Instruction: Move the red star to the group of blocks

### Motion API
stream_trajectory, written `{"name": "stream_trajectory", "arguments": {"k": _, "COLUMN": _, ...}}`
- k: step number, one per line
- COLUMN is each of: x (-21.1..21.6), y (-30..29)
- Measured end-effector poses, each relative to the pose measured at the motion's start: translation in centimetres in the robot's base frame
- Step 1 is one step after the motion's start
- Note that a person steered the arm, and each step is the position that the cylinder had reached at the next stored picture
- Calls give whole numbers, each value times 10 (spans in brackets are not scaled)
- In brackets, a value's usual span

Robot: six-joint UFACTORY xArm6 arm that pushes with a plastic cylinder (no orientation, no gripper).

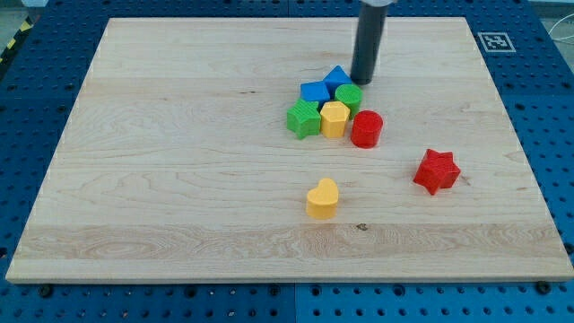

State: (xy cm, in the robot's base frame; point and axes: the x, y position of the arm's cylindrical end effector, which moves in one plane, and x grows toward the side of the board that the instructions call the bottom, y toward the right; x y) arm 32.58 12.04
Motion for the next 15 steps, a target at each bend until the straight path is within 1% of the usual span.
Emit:
{"name": "stream_trajectory", "arguments": {"k": 1, "x": -6, "y": 50}}
{"name": "stream_trajectory", "arguments": {"k": 2, "x": 18, "y": 85}}
{"name": "stream_trajectory", "arguments": {"k": 3, "x": 60, "y": 109}}
{"name": "stream_trajectory", "arguments": {"k": 4, "x": 83, "y": 122}}
{"name": "stream_trajectory", "arguments": {"k": 7, "x": 159, "y": 89}}
{"name": "stream_trajectory", "arguments": {"k": 8, "x": 176, "y": 63}}
{"name": "stream_trajectory", "arguments": {"k": 9, "x": 178, "y": 51}}
{"name": "stream_trajectory", "arguments": {"k": 10, "x": 180, "y": 51}}
{"name": "stream_trajectory", "arguments": {"k": 13, "x": 204, "y": 48}}
{"name": "stream_trajectory", "arguments": {"k": 15, "x": 205, "y": 9}}
